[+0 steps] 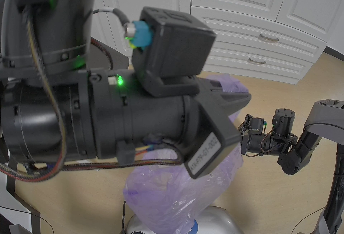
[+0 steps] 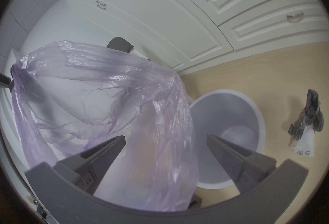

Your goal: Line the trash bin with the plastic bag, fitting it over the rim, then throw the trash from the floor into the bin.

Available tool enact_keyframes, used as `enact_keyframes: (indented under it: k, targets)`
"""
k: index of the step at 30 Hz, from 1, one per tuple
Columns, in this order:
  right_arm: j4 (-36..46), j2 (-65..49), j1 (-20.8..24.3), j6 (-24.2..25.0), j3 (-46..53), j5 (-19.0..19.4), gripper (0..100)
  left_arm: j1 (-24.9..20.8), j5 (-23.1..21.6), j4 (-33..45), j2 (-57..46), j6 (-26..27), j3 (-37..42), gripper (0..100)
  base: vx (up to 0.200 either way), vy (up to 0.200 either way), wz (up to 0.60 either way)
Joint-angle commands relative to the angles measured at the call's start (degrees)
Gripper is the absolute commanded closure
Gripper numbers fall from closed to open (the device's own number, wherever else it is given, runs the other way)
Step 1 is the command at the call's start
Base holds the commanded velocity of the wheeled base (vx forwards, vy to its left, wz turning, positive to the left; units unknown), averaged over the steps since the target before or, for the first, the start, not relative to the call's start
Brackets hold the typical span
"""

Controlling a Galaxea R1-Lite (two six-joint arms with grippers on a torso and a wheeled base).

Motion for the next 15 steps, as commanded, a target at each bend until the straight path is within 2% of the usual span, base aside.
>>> enact_keyframes:
  k: [1, 5, 15]
  targets:
    - [-0.17, 0.67, 0.57, -0.01, 0.48, 0.86, 100, -0.23, 0.0, -0.05, 0.09, -0.01, -0.04, 100, 0.0, 0.0, 0.0]
    - [-0.26, -0.65, 0.31, -0.01, 1.62, 3.32, 100, -0.32, 0.0, -0.05, 0.0, -0.01, -0.04, 100, 0.0, 0.0, 0.0]
    - [-2.46, -2.06, -4.09, 0.34, 0.75, 3.32, 100, 0.47, 0.36, -0.05, -1.41, -0.36, 1.54, 100, 0.0, 0.0, 0.0]
